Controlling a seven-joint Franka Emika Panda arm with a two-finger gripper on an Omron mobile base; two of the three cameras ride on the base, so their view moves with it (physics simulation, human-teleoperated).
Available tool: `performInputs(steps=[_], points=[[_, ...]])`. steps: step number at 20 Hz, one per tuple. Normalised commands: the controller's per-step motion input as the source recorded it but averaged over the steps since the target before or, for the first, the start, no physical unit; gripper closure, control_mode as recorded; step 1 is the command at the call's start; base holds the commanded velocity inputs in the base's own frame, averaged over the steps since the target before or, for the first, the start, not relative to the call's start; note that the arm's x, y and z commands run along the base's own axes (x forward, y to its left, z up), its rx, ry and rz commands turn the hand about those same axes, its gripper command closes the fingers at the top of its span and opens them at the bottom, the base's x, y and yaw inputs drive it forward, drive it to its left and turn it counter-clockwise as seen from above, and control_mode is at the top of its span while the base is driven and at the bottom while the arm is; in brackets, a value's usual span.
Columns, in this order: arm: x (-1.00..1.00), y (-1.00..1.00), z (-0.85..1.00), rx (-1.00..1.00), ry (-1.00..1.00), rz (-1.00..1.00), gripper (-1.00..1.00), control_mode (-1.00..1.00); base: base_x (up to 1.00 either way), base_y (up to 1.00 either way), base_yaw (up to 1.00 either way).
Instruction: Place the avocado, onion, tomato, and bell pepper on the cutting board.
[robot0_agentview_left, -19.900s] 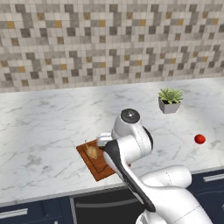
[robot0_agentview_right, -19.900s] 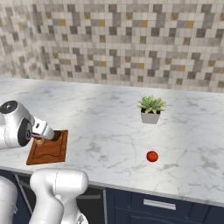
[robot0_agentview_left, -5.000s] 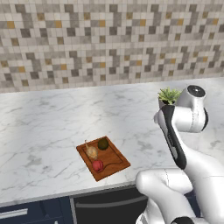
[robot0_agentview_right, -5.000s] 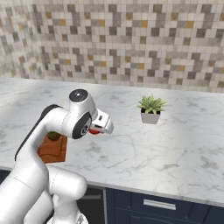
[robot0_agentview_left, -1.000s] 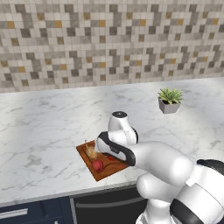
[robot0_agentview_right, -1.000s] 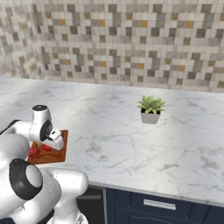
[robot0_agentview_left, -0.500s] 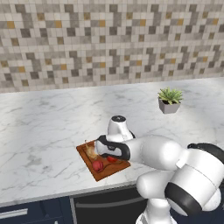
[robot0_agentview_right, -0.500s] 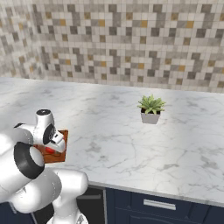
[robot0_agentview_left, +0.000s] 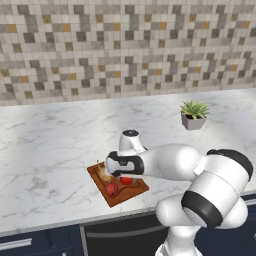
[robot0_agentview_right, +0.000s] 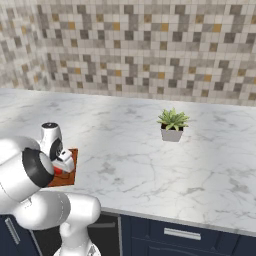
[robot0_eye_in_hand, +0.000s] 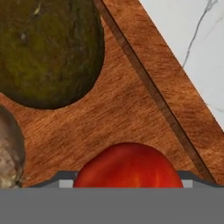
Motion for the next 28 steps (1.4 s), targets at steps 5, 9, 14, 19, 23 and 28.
performInputs(steps=[5, 9, 14, 19, 23, 28], points=[[0.00, 0.00, 0.00, 0.00, 0.00, 0.00, -1.00, -1.00, 0.00, 0.00, 0.00], [0.00, 0.00, 0.00, 0.00, 0.00, 0.00, -1.00, -1.00, 0.00, 0.00, 0.00], [0.00, 0.00, 0.17, 0.00, -0.03, 0.00, -1.00, -1.00, 0.00, 0.00, 0.00], [0.00, -0.02, 0.60, -0.04, -0.09, 0.00, -1.00, -1.00, 0.00, 0.00, 0.00], [-0.10, -0.13, 0.77, -0.01, -0.12, 0.00, -1.00, -1.00, 0.00, 0.00, 0.00], [-0.29, -0.19, 0.91, 0.00, -0.17, 0.00, -1.00, -1.00, 0.00, 0.00, 0.00]])
